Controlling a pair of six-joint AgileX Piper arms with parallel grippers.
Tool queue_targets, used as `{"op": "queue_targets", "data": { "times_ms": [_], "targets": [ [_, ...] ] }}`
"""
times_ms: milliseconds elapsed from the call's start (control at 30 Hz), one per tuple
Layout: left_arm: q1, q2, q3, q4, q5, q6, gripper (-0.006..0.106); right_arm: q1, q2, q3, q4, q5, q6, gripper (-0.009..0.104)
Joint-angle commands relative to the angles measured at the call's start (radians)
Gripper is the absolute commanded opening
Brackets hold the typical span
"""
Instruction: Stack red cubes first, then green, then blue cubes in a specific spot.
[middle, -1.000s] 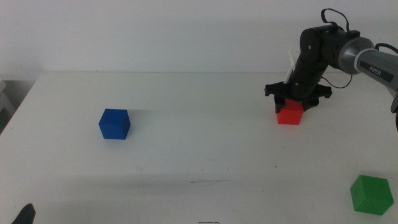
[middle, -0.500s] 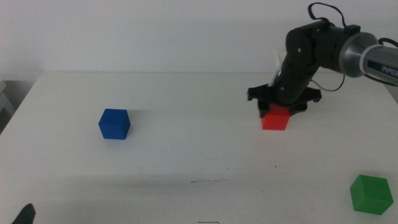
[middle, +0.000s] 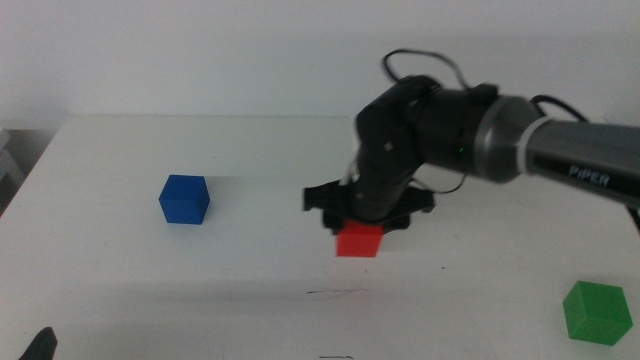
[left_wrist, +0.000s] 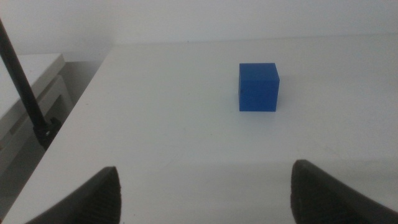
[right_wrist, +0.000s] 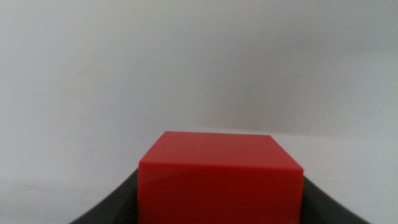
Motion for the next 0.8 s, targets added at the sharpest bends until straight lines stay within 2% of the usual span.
{"op": "queue_targets", "data": {
  "times_ms": [0,100,300,767],
  "targets": [
    [0.001,-0.022,0.0,-0.004,-0.082,-0.002,0.093,0.03,-0.06,-0.021,-0.062,-0.037,0.063,-0.001],
    [0.001,-0.022,0.0,-0.004,-0.082,-0.002,0.093,0.06,-0.046,-0.022,-0.083,-0.037,0.11,-0.001],
    [0.001,-0.022,0.0,-0.004,-0.082,-0.002,0.093,0.097,-0.003,-0.022,-0.083,-0.038,0.141,-0.001],
    [0.001,-0.022,0.0,-0.004,-0.082,-0.002,0.093,0.103,0.04,-0.022,-0.138,-0.037,0.17,-0.001]
  ]
}}
